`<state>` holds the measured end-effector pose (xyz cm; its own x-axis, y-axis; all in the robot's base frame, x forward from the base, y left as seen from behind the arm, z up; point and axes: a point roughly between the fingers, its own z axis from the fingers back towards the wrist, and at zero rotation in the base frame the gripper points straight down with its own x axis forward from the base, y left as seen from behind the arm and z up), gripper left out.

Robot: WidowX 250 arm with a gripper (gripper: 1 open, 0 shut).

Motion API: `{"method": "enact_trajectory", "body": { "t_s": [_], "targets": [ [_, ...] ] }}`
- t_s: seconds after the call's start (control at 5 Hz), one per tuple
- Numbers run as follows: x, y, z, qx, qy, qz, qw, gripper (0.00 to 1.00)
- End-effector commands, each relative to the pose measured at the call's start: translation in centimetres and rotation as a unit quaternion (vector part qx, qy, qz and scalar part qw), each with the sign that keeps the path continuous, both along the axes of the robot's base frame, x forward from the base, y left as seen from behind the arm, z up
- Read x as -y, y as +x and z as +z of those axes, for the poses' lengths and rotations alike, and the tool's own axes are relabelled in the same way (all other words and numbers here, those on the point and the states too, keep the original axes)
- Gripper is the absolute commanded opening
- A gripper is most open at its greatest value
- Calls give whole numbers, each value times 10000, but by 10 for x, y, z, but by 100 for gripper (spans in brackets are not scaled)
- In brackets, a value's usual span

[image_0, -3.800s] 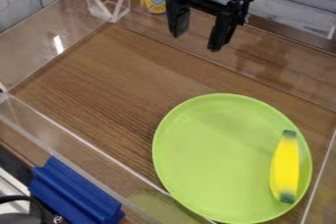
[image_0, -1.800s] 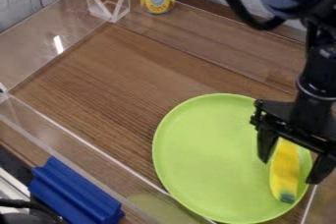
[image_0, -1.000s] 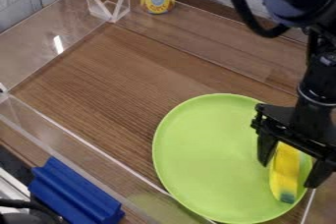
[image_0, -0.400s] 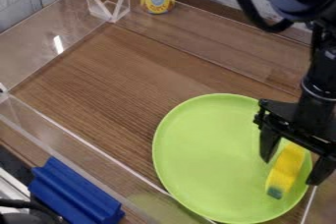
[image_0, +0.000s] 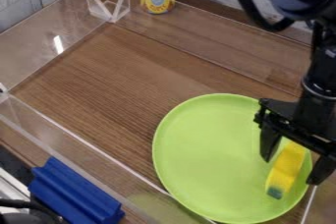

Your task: Put the banana in the green plate

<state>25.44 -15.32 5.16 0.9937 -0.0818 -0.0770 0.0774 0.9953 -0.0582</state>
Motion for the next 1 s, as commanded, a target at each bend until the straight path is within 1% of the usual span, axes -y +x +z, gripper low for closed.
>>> {"method": "enact_trajectory", "body": {
  "t_s": [0.0, 0.8],
  "targets": [
    [2, 11, 16, 222, -147, 37, 9996, 100],
    [-10, 13, 1, 176, -72, 43, 9998, 100]
  ]
}}
